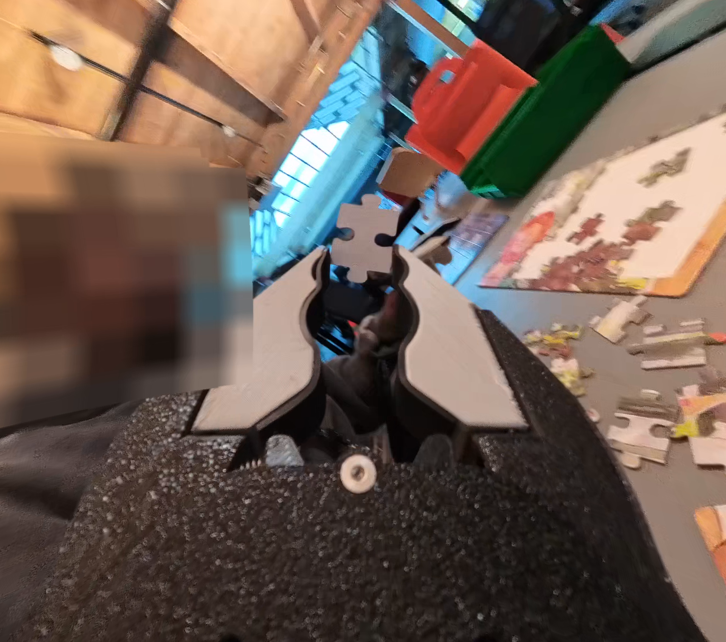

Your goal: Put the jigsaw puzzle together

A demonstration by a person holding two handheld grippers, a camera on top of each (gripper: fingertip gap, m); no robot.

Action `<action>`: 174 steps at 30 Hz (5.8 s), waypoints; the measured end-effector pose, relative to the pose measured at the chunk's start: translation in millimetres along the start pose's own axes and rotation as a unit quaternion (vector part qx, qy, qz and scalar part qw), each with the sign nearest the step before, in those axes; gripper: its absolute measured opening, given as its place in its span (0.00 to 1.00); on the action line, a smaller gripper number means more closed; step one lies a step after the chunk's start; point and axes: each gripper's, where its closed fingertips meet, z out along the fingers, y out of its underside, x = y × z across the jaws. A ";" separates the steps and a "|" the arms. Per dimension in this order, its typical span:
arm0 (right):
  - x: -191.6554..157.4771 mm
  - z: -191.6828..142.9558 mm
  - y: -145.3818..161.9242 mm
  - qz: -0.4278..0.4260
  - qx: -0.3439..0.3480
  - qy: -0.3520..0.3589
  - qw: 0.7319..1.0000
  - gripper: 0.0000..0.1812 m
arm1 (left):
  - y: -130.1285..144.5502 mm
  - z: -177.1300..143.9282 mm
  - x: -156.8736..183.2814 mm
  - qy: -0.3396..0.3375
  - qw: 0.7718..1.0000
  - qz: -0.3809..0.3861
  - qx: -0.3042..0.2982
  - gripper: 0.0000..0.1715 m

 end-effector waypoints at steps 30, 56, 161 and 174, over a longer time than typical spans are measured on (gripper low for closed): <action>95.1 118.0 30.6 -0.091 -0.302 0.101 0.944 0.22 | 3.9 -19.0 87.1 0.298 0.951 -0.071 -0.030 0.00; 246.9 -37.0 -21.0 -0.305 -0.285 0.498 0.760 0.31 | 55.2 31.2 71.1 0.252 0.946 -0.063 -0.191 0.15; 126.4 111.9 12.6 -0.178 -0.120 0.130 0.968 0.11 | 83.1 16.6 -6.8 0.347 0.603 0.044 -0.717 0.00; 143.1 113.7 33.6 -0.222 -0.185 0.172 0.942 0.11 | 90.5 36.6 2.6 0.369 0.595 0.022 -0.713 0.02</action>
